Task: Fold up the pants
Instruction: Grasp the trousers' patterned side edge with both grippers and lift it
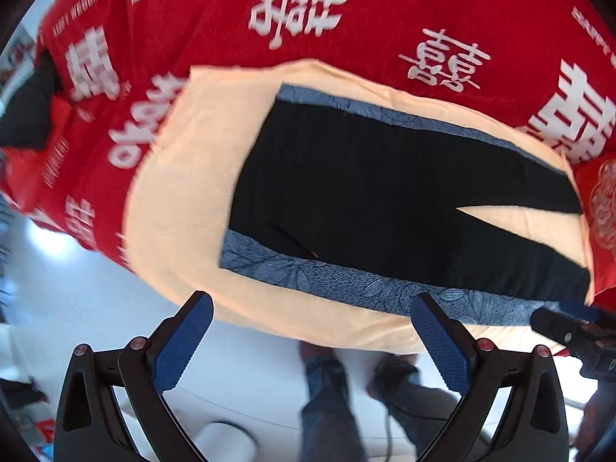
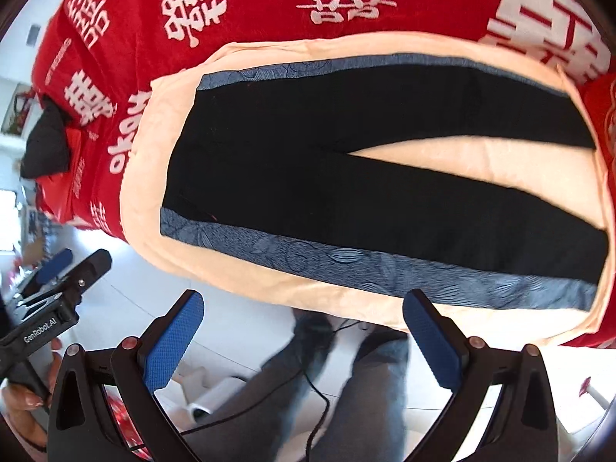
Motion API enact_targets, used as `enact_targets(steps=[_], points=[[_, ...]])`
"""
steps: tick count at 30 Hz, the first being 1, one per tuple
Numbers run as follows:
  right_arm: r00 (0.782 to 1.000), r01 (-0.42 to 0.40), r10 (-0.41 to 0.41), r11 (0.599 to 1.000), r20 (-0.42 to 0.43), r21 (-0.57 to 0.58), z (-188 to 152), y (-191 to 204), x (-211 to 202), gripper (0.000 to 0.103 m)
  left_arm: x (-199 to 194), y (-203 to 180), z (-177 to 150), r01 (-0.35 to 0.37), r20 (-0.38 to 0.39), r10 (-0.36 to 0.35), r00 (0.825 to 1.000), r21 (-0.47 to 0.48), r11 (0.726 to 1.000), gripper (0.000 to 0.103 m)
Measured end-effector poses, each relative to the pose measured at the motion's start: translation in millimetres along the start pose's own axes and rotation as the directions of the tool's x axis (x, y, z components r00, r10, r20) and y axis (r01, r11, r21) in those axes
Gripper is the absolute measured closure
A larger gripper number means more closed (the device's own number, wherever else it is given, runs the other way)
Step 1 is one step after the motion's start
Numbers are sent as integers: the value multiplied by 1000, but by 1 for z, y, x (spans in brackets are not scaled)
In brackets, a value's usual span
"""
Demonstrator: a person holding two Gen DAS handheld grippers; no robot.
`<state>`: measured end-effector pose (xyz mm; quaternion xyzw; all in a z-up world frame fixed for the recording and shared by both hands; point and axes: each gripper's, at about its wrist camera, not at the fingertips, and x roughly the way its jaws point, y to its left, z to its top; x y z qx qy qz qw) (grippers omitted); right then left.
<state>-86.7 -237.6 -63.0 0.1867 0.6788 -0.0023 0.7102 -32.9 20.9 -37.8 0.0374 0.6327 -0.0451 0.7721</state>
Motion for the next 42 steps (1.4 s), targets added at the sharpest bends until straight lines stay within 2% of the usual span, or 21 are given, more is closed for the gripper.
enact_targets(steps=[2,4,7,10,13,15,17,19,22,25,28,31,32,34,35,36,37,38,39,40,42], points=[[998,-65,65,997,-1,49,-5,-3,20,0,29,22,0,79,-23,-81,996,-63,995,0],[987,-159,161,981,-13,109,-11,-6,50,0,58,39,-4,117,-32,-121,992,-109,987,0],[949,-308,314,931,0,197,-21,-13,90,0,104,58,-14,168,-62,-181,982,-172,971,0],[897,-432,440,863,32,262,-34,-19,134,0,141,70,-23,210,-65,-229,971,-217,953,0],[867,-487,495,815,59,316,-39,-28,166,10,173,75,-28,263,-57,-285,957,-247,933,0],[849,-515,523,780,83,354,-45,-42,183,32,192,79,-29,299,-49,-322,945,-260,918,0],[839,-528,535,754,102,390,-50,-57,194,33,204,80,-29,320,-51,-345,937,-271,908,0],[815,-561,564,711,133,424,-58,-76,198,34,213,81,-29,345,-50,-374,926,-288,893,0],[803,-578,574,685,161,444,-63,-94,201,34,221,82,-28,374,-45,-404,914,-297,879,0],[783,-606,588,645,203,466,-61,-110,209,34,226,77,-25,361,-49,-390,919,-287,887,0],[734,-662,637,589,238,464,-60,-114,215,34,224,79,-27,370,-31,-396,918,-292,882,0],[681,-720,668,534,301,443,-63,-112,209,37,220,79,-24,429,-1,-451,892,-306,850,1],[671,-729,668,515,321,451,-64,-115,209,37,219,77,-22,441,6,-461,888,-299,846,5],[662,-734,666,483,345,478,-68,-122,213,43,218,71,-18,446,10,-461,887,-279,851,7],[664,-731,663,476,346,489,-70,-124,214,50,218,69,-16,447,16,-460,888,-274,852,16],[663,-729,663,465,348,503,-69,-125,215,65,217,68,-14,453,20,-466,885,-271,849,30],[659,-732,662,454,359,507,-69,-125,213,76,216,68,-12,462,20,-475,880,-273,844,35],[656,-735,659,449,368,508,-69,-126,209,95,215,69,-10,480,26,-493,870,-277,832,51],[660,-734,653,454,371,506,-67,-126,202,97,214,70,-8,502,28,-515,856,-282,818,68],[671,-728,644,478,367,492,-63,-122,192,97,210,73,-6,515,32,-529,848,-285,808,73],[688,-719,634,535,351,443,-52,-115,167,98,199,78,-2,505,42,-514,857,-272,819,73]])
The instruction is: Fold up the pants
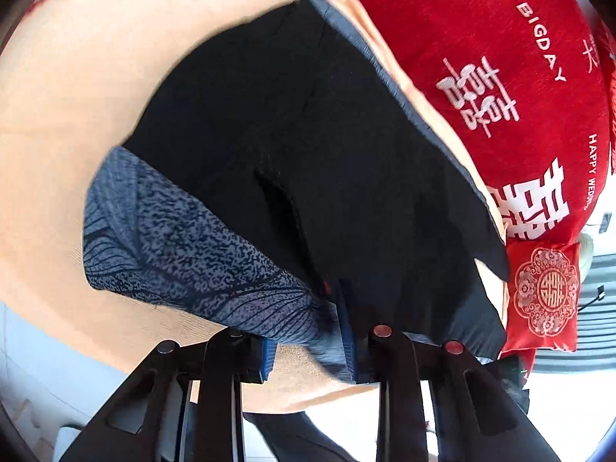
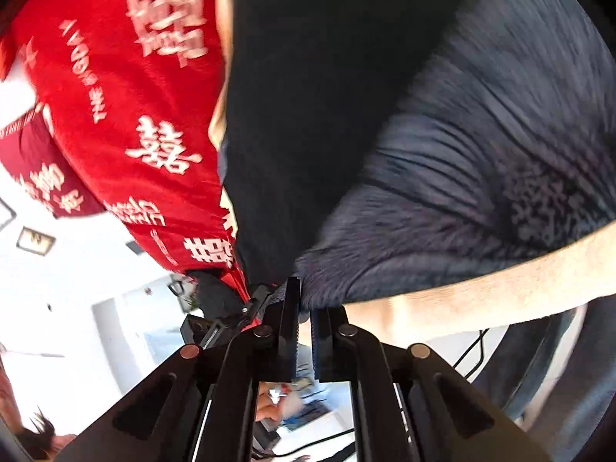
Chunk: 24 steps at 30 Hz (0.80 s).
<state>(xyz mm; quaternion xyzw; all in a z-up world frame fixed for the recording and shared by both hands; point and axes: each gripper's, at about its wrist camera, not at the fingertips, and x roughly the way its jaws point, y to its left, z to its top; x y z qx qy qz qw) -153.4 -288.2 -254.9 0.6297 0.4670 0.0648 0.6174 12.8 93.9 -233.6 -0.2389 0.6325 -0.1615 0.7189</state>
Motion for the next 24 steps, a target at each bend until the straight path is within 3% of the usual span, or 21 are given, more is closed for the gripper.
enact_targets(steps=[6,10,15,18,22,24], points=[[1000,15,-18,985,-17,-173,36,78,-15,98,-39,-54,34,3,92,-12,996,94,996,73],[998,26,-39,962,-43,-273,100,131,-6,98,-39,-93,83,8,166,-30,986,135,991,73],[989,80,-119,931,-90,-356,188,170,26,98,1,-127,156,-40,219,7,976,148,988,73],[971,142,-203,912,-123,-385,238,170,61,97,47,-130,196,-143,225,112,968,129,981,73],[921,266,-360,862,-150,-432,285,150,118,94,100,-113,221,-252,160,237,958,84,964,73],[906,302,-397,848,-145,-436,296,142,131,94,108,-109,225,-259,147,247,958,65,964,73]])
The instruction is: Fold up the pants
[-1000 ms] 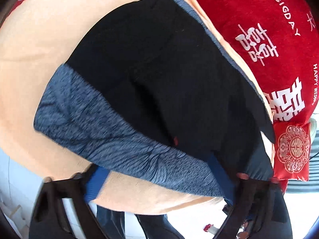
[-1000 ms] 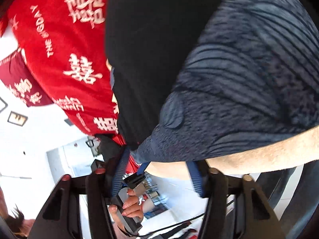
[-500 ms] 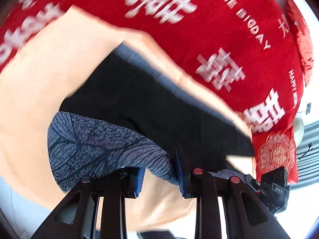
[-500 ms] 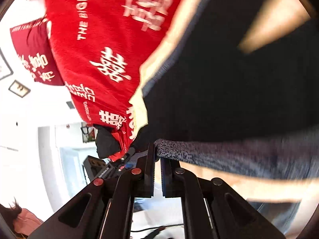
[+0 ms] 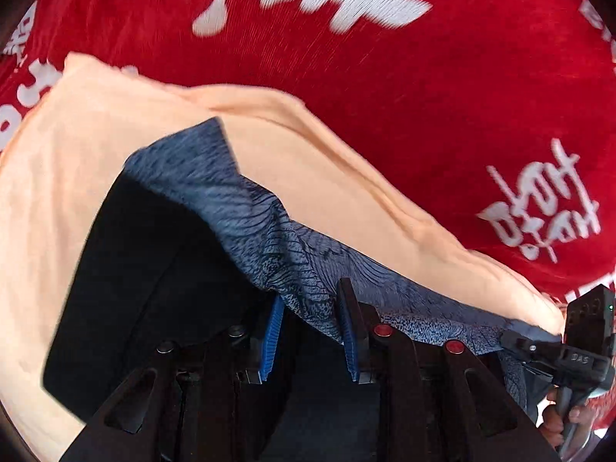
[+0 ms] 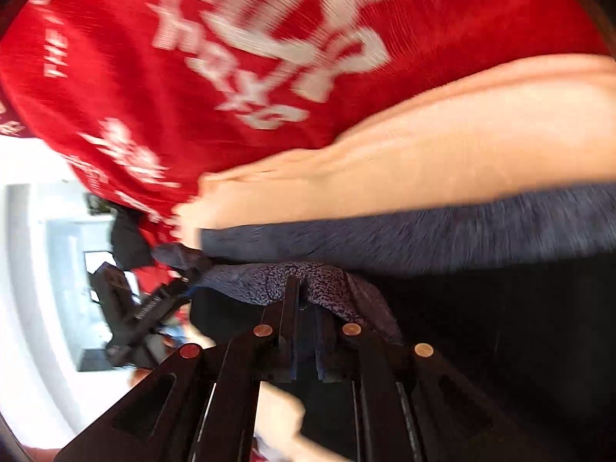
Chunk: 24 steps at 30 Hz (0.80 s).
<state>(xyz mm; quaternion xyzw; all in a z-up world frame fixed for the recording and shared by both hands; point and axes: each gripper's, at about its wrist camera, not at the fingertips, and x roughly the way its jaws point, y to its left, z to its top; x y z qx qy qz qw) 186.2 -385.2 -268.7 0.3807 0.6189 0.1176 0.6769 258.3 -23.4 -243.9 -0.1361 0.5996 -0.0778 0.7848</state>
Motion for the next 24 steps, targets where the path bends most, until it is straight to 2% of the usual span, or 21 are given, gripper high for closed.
enact_targets(steps=[2,3,4,5,6,7,10,12,13,15,16,18,20,24], points=[[1000,-9,9,1000,0,24,4,-3,0,93,-9,0,0,3,-1,-3,1000,-1,1000,73],[1000,-14,14,1000,-7,25,3,0,-2,87,-17,-1,-1,3,8,-3,1000,8,1000,67],[1000,-11,12,1000,-8,8,1,4,-6,81,-32,-3,-4,-23,30,22,999,26,999,56],[1000,-2,2,1000,-6,-17,-1,11,-11,56,-45,-5,-6,-66,64,63,996,43,997,32],[1000,1,-1,999,-5,-42,-4,21,-18,32,-56,-7,-7,-94,92,88,992,58,994,24],[1000,14,-14,998,0,-56,-8,31,-23,28,-69,-8,-10,-119,117,108,987,84,989,24],[999,45,-46,989,-7,-141,-22,57,-27,29,-69,-12,-14,-166,96,154,983,136,977,24],[995,79,-89,977,-43,-199,-26,68,-12,60,-49,-13,-14,-199,47,194,980,161,967,24],[987,122,-144,964,-77,-236,-24,73,4,64,-33,-14,-15,-200,22,199,980,169,965,24],[977,165,-195,947,-87,-276,-20,74,25,67,-9,-18,-14,-199,5,202,979,175,964,24],[968,205,-239,926,-75,-316,-16,74,39,67,9,-23,-14,-229,14,231,973,184,956,24],[956,252,-289,903,-59,-347,-10,70,51,71,21,-31,-9,-268,64,260,963,210,940,24],[965,238,-260,919,-30,-315,3,65,47,72,32,-36,1,-294,79,283,956,216,931,24],[984,179,-170,959,60,-219,14,61,5,66,30,-37,12,-299,51,295,954,172,939,24]])
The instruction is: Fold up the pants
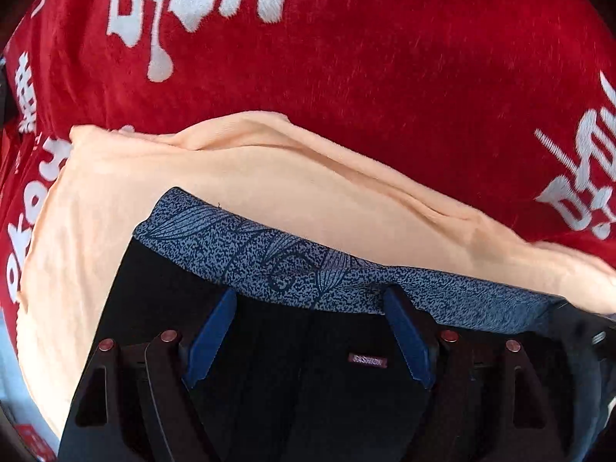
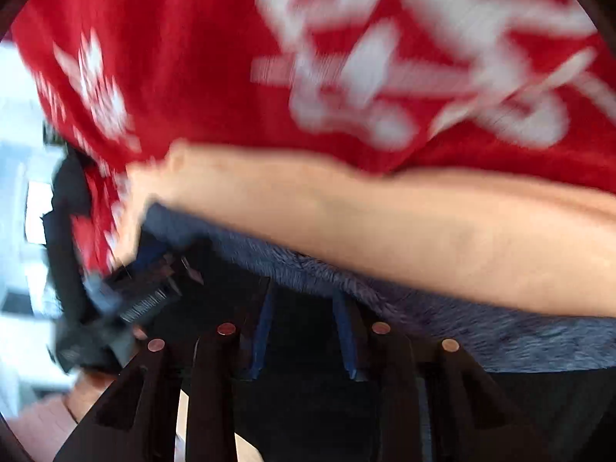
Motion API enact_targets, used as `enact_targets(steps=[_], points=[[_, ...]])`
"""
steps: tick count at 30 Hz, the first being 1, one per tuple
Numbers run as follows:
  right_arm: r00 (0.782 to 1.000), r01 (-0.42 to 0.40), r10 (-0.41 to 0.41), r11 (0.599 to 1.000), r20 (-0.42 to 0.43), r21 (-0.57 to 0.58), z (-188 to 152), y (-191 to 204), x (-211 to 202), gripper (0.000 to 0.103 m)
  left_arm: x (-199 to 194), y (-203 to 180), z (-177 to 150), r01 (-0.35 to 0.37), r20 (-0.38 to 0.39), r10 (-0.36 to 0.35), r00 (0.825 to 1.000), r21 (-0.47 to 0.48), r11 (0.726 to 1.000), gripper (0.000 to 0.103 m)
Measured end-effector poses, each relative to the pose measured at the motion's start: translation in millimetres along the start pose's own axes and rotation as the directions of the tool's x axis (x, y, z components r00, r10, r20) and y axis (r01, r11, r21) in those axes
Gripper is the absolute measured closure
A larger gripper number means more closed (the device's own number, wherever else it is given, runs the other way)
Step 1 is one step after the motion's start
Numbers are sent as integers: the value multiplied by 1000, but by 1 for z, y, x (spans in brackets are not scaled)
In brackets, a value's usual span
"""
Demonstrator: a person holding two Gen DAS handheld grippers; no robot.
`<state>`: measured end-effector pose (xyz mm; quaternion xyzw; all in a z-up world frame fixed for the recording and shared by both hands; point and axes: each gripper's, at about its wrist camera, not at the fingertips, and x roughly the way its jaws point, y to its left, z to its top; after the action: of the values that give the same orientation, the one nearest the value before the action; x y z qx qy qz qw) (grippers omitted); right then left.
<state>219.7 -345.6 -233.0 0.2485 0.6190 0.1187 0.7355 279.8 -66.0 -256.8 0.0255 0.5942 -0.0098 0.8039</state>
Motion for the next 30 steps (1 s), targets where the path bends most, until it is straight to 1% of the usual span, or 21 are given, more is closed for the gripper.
enact_targets(steps=[1,2,3,5,7,8,10,12,13,15,16,17,18,19,20,22,23,25,28,30], points=[[999,-23,23,1000,23,16,-3,-4,-18,63,-6,0,-2,12,-2,-12,1000,5,1000,24],[999,-33,32,999,36,19,-6,-2,-29,53,-15,-2,-6,22,-6,-22,1000,17,1000,24],[998,-39,38,999,46,19,-13,-5,-43,48,-22,-5,-11,27,-9,-27,1000,31,999,24],[998,-34,33,999,47,22,-34,-14,-67,47,-41,-14,-26,49,-20,-47,999,76,996,24],[999,-9,7,999,40,39,-60,-23,-86,47,-57,-28,-46,88,-49,-82,995,132,987,24],[999,11,-13,998,39,62,-83,-31,-100,47,-62,-35,-57,105,-64,-96,993,159,982,24],[998,29,-35,994,48,109,-115,-43,-116,47,-71,-55,-80,144,-96,-124,988,236,961,24],[996,47,-62,980,69,196,-158,-63,-143,47,-82,-78,-105,180,-124,-148,981,315,932,24],[993,61,-84,966,79,251,-183,-74,-155,47,-91,-97,-122,225,-149,-183,972,348,910,24],[988,79,-118,940,97,332,-222,-87,-172,47,-100,-121,-144,305,-194,-248,949,374,876,24],[984,91,-143,920,110,381,-250,-96,-187,47,-103,-133,-156,349,-222,-281,934,381,856,24],[979,99,-161,907,121,409,-265,-98,-191,47,-105,-145,-166,379,-247,-302,921,387,840,24],[972,108,-188,887,138,449,-291,-104,-203,47,-107,-156,-175,400,-265,-314,912,396,827,24],[968,113,-203,874,145,472,-305,-108,-208,47,-111,-171,-186,425,-281,-331,901,413,806,24],[962,123,-228,851,149,510,-331,-117,-217,47,-116,-182,-195,442,-285,-346,894,425,790,24],[953,147,-268,818,144,556,-363,-124,-223,47,-123,-199,-207,474,-289,-379,879,439,763,24],[947,155,-287,803,145,576,-380,-126,-226,47,-124,-207,-212,486,-300,-386,872,442,754,24],[945,144,-293,774,146,617,-409,-135,-226,47,-128,-220,-225,506,-325,-393,860,441,741,24],[945,157,-305,742,119,652,-436,-150,-221,47,-133,-234,-239,520,-331,-405,852,447,728,24],[946,154,-303,732,115,664,-447,-157,-216,47,-130,-244,-245,530,-347,-407,845,444,723,24]])
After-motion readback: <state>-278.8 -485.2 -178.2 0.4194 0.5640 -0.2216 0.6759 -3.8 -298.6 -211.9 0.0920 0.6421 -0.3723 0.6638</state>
